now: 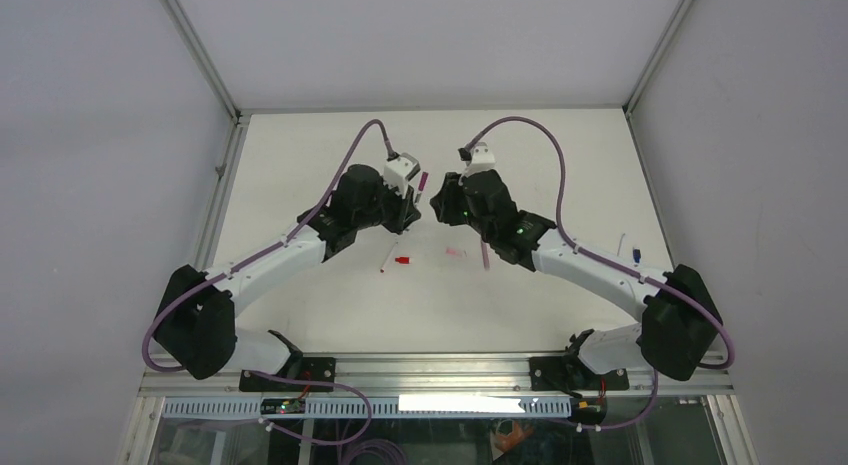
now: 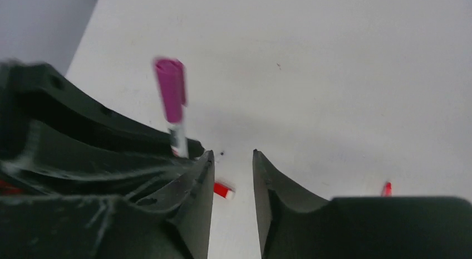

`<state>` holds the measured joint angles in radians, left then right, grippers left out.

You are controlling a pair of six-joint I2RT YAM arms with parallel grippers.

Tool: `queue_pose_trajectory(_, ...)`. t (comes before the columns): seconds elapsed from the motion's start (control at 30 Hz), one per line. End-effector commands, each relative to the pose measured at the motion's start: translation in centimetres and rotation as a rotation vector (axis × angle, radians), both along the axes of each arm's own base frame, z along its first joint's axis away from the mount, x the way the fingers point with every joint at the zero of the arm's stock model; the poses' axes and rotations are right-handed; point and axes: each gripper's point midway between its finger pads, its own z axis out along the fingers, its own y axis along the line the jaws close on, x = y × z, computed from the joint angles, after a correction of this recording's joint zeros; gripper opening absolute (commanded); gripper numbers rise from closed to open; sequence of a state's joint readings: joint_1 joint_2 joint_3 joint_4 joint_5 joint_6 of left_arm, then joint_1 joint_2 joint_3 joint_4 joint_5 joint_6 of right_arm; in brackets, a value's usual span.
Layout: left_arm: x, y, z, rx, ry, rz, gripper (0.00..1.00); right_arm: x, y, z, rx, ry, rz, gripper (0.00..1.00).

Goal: Insert the pens into the pen caps

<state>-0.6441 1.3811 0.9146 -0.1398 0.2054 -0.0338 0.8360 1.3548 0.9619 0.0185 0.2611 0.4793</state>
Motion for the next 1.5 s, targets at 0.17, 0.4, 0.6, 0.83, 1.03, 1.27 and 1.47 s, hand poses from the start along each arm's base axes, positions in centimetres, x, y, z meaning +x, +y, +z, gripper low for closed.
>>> queue_pose_trajectory(0.17, 3.1, 1.0, 1.4, -0.016, -0.123, 0.105, 0.0, -0.2, -5.0, 2.4, -0.104, -0.035, 0.011, 0.55)
queue_pose_trajectory(0.4, 4.1, 4.8, -2.4, 0.151, -0.02, 0.322, 0.0, -0.7, -8.4, 1.0, -0.114, -0.009, -0.044, 0.59)
queue_pose_trajectory(0.6, 3.7, 8.5, -4.2, 0.226, 0.063, 0.491, 0.0, -1.5, -8.9, -0.9, -0.103, 0.044, -0.037, 0.59)
queue_pose_trajectory(0.83, 2.0, 10.2, -6.0, 0.244, 0.156, 0.563, 0.0, -2.1, -9.3, -2.4, -0.119, 0.085, -0.032, 0.59)
queue_pose_trajectory(1.03, 0.4, 11.0, -8.7, 0.251, 0.234, 0.597, 0.0, -2.4, -9.2, -3.3, -0.122, 0.107, -0.027, 0.59)
queue_pose_trajectory(1.27, -0.2, 11.8, -9.8, 0.243, 0.277, 0.613, 0.0, -2.3, -8.8, -3.9, -0.124, 0.125, -0.015, 0.59)
queue_pose_trajectory(1.47, -0.7, 11.9, -11.1, 0.218, 0.345, 0.606, 0.0, -2.1, -8.2, -5.3, -0.137, 0.168, 0.0, 0.59)
